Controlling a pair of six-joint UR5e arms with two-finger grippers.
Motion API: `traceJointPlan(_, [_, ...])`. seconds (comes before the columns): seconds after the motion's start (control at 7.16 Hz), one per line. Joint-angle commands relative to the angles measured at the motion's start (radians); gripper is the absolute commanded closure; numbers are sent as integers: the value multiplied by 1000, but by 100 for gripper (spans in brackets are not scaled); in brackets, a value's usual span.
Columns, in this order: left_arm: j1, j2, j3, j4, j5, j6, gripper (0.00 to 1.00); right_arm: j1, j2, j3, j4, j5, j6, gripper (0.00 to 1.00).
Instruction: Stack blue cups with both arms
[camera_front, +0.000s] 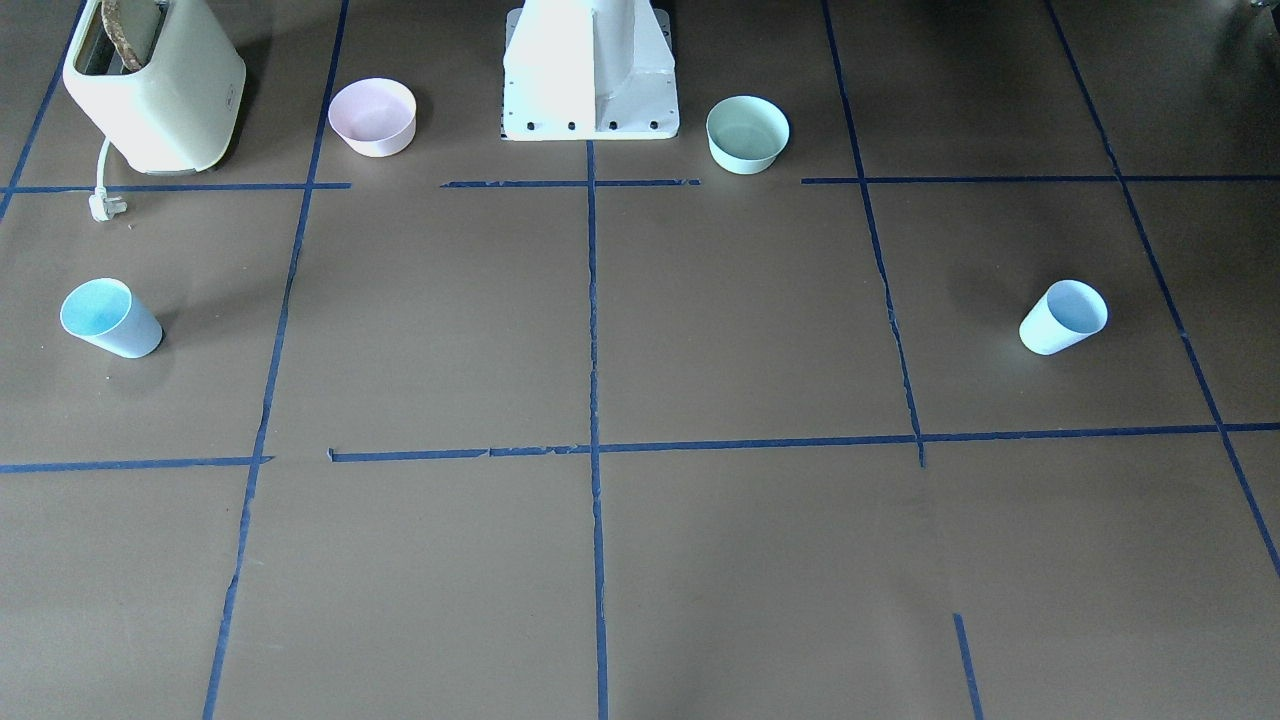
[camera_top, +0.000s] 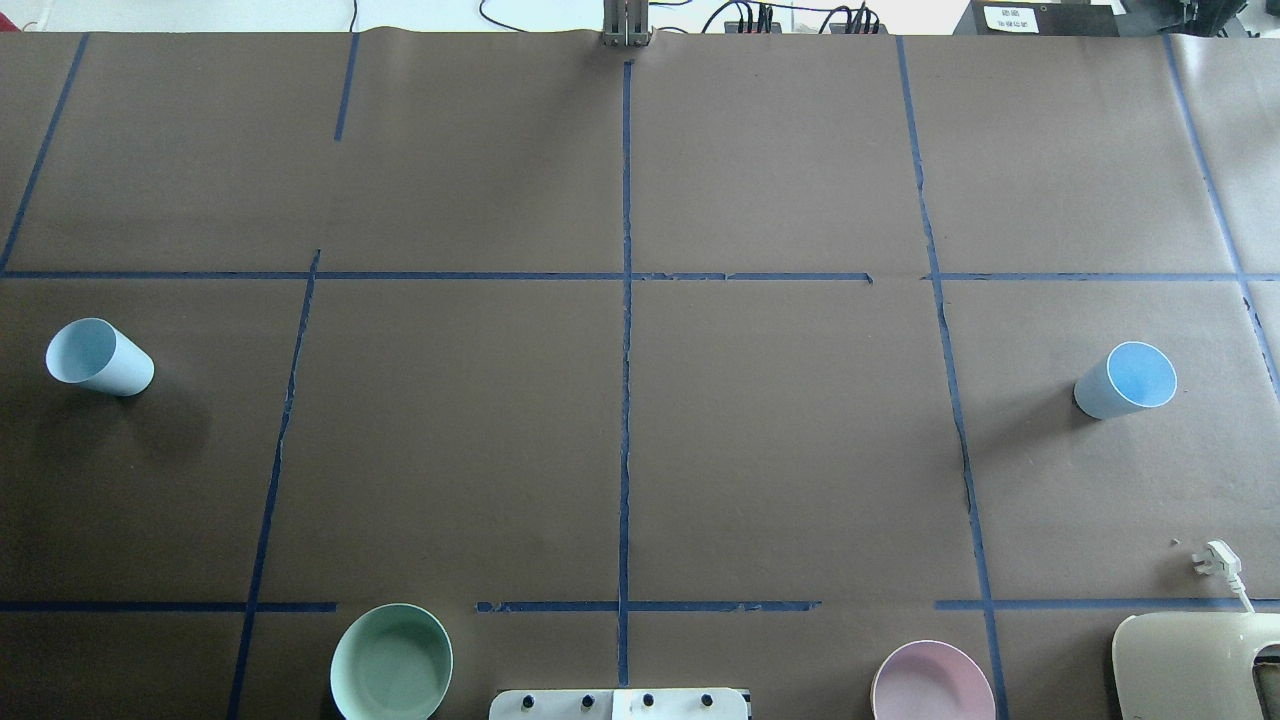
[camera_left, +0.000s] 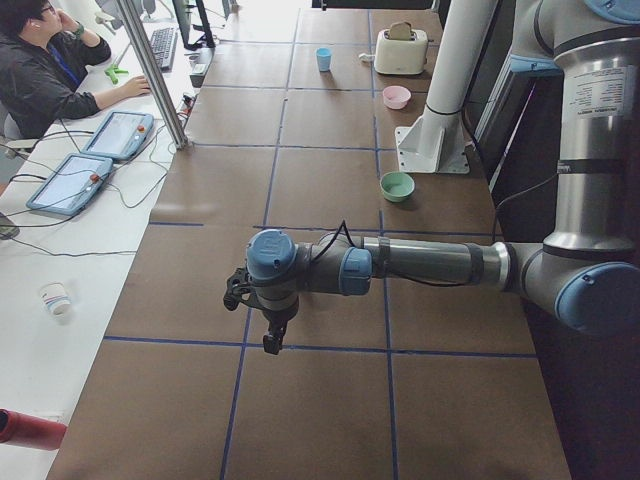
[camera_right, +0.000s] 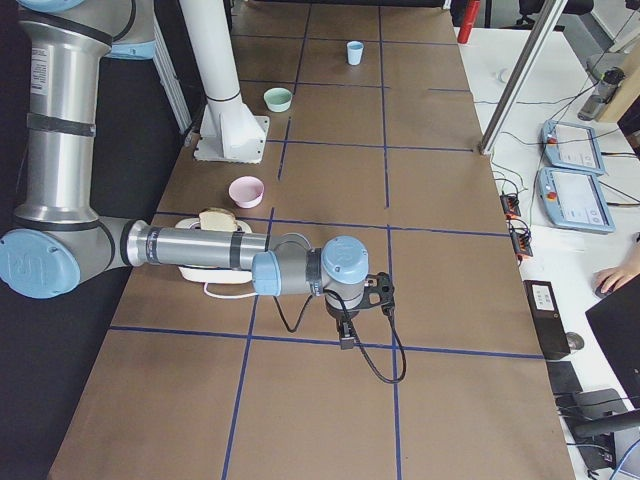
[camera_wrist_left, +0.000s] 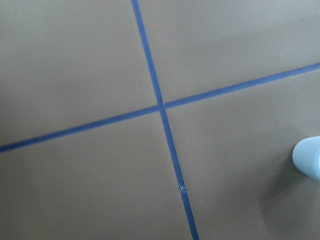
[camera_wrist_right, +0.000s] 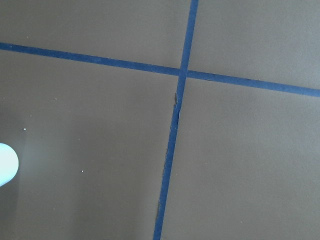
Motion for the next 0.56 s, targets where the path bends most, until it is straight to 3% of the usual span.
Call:
traceJointPlan(0.0, [164,4,1,-180,11,-350,0,0,-1,1,-1,2,0,0])
traceJointPlan(0.28, [292,22,15,-363,20,-626,0,-3,-1,0,-1,2,0,0])
traceJointPlan(0.42, [350,23,15,-395,110,-707,0,-3,-1,0,-1,2,0,0])
